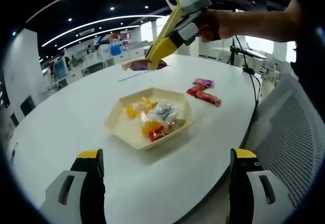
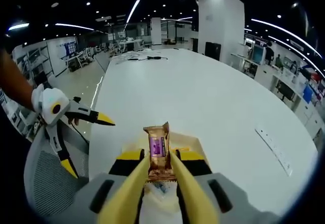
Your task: Place the target food into the container with the food tongs after gripping and lifting it, then release it inside without dropping or visibly crushing the food.
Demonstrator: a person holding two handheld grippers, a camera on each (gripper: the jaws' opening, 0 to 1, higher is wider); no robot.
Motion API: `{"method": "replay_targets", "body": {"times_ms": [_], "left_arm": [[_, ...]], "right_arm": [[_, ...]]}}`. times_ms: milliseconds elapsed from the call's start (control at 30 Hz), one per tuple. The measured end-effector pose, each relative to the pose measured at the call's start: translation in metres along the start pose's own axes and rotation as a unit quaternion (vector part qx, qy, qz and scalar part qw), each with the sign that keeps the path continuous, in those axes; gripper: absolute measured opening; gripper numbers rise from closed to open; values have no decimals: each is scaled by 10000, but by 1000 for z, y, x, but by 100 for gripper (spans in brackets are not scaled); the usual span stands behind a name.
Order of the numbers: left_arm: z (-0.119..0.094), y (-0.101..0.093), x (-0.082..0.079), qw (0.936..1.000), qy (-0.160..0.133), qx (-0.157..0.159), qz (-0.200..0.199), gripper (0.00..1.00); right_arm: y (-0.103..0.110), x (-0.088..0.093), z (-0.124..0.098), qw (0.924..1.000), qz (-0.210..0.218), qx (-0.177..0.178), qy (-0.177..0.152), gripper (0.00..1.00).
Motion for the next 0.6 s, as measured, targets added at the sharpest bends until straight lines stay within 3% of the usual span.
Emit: {"method": "replay_targets", "body": {"times_ms": [600], "left_arm": [[1,-1,1,10000,46,34,6,99]], "right_arm": [[-4,-1,9,9999,48,-40,-107,26]]}}
Point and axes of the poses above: the point that each gripper's makers call its tool centre point, and the gripper's own axes: z roughly forward along the fingers, y roughly to its left, x roughly out of its underside, the point moved 7 cm from there along -z, roughly backward along the fingers, and after that the axes turned 4 degrees about -z, right-handed, at the moved point
